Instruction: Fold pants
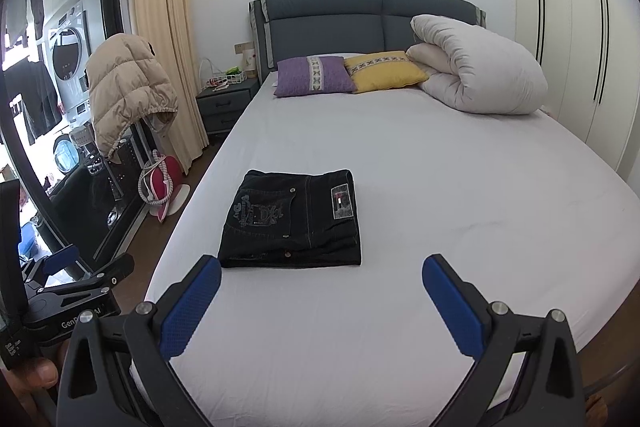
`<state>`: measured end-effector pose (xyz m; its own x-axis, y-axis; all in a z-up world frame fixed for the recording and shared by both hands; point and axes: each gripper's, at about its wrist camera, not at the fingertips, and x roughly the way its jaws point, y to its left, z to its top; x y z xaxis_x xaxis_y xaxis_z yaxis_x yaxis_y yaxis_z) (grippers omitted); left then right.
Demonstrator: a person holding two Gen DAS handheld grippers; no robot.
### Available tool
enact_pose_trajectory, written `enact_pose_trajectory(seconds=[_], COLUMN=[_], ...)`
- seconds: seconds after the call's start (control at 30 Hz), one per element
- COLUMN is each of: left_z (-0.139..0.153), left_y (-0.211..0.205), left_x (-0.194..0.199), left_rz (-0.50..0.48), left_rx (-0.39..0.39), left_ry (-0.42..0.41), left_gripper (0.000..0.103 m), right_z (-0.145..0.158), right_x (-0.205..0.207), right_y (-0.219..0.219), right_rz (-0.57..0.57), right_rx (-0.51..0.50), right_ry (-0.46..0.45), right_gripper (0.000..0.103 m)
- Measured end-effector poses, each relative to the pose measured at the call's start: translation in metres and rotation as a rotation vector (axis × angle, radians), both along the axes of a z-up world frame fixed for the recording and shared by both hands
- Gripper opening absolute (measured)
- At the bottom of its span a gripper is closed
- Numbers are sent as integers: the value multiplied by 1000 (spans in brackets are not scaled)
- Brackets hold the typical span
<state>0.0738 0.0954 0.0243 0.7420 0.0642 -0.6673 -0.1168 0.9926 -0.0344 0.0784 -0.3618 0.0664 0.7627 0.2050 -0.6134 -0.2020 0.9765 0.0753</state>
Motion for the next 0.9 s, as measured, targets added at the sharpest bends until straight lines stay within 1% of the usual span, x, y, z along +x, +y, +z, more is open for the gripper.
enact_pose_trajectory(seconds=[0.9], left_z=[-7], left_y=[-2], left_x=[2], left_rz=[-5], left_rx=[5], left_ry=[8], left_gripper=[103], right_z=[-9], right_x=[1], right_y=[1], right_rz=[8], right_rx=[0], right_ry=[22], right_gripper=[103])
